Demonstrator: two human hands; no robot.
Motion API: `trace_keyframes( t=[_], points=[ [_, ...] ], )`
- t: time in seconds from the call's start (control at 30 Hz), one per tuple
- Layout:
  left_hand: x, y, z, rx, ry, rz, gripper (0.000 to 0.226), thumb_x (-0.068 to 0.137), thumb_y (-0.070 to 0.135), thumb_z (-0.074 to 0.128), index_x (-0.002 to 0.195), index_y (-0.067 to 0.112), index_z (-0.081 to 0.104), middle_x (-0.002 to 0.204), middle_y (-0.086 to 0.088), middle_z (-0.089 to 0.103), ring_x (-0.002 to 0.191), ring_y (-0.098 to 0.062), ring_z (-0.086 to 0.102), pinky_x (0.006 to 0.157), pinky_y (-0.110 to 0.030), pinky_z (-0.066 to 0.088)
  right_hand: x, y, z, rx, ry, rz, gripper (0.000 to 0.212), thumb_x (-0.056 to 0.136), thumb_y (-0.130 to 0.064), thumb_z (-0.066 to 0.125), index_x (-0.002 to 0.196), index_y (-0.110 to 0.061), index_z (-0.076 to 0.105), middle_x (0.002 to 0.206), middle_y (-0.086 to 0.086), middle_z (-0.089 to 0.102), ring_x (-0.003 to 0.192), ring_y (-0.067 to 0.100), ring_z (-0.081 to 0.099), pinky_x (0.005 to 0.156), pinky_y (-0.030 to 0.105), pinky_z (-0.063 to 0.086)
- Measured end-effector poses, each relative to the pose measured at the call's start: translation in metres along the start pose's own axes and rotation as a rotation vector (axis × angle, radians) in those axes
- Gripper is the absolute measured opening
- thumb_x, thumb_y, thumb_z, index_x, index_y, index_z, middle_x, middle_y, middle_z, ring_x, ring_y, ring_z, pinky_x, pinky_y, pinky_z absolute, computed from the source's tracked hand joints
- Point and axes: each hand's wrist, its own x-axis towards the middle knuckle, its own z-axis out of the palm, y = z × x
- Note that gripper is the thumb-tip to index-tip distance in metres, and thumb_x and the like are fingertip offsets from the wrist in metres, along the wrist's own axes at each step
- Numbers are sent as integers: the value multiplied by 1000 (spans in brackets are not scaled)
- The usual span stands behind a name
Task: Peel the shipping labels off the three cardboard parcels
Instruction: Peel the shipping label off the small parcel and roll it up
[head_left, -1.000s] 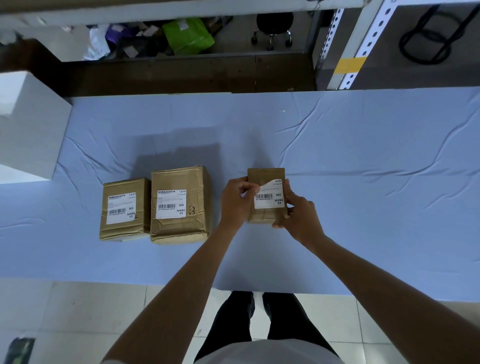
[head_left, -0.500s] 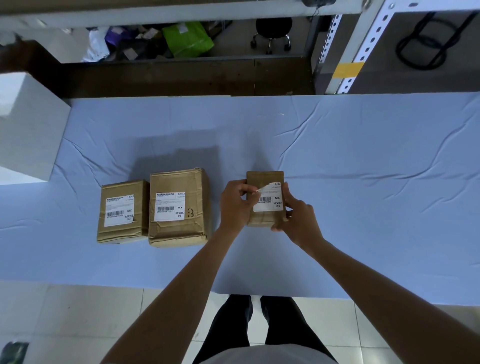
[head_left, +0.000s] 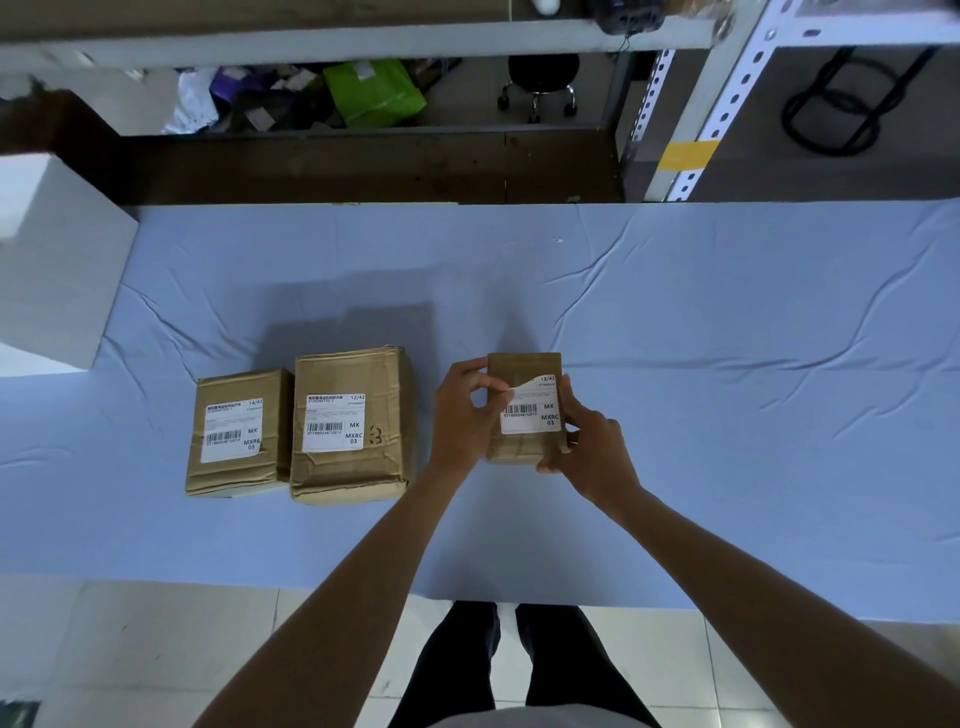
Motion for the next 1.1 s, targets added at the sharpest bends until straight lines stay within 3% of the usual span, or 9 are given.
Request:
trace_keyframes(
  t=[0.13,0.27,0.47,0.83,0.9,1.1],
  points=[
    [1,-2,1,-20,0,-5,8,83,16,71,84,8,70,127,0,57,112,-4,48,97,-19,42,-1,-1,-1,-19,-8,-10,114,65,3,80,153,-29,16,109,2,71,89,20,68,84,38,58],
    [3,0,1,-24,-14,-20,9,83,15,71,85,6,70,128,-3,57,117,-13,51,98,-20,42,-1,-1,-2,-20,-6,-12,113,65,3,80,153,-29,16,108,2,72,88,20,69,84,37,58],
    [6,3,1,-8,-10,-31,12,82,13,71,87,3,72,130,-4,57,118,-14,53,82,3,36,0,-2,-2,-23,1,-14,115,64,3,81,153,-27,16,108,1,72,87,18,69,84,34,58],
    [6,2,1,-26,-37,-70,11,79,15,74,83,5,73,131,1,55,120,-10,50,79,9,31,1,-3,-4,-13,-13,-2,112,62,5,81,152,-24,22,106,2,72,89,18,69,82,31,58],
    [7,1,1,-8,-51,-66,10,80,17,74,82,7,73,132,2,54,120,-9,49,80,8,32,1,-3,-5,1,-11,-2,111,61,7,80,152,-24,24,106,2,72,87,17,69,78,27,58],
    [8,2,0,-13,-74,-59,10,79,16,74,81,7,74,132,0,55,122,-13,50,95,-18,40,1,-2,-5,62,9,-4,112,56,9,83,150,-24,30,113,2,70,86,16,68,62,6,50]
  ],
)
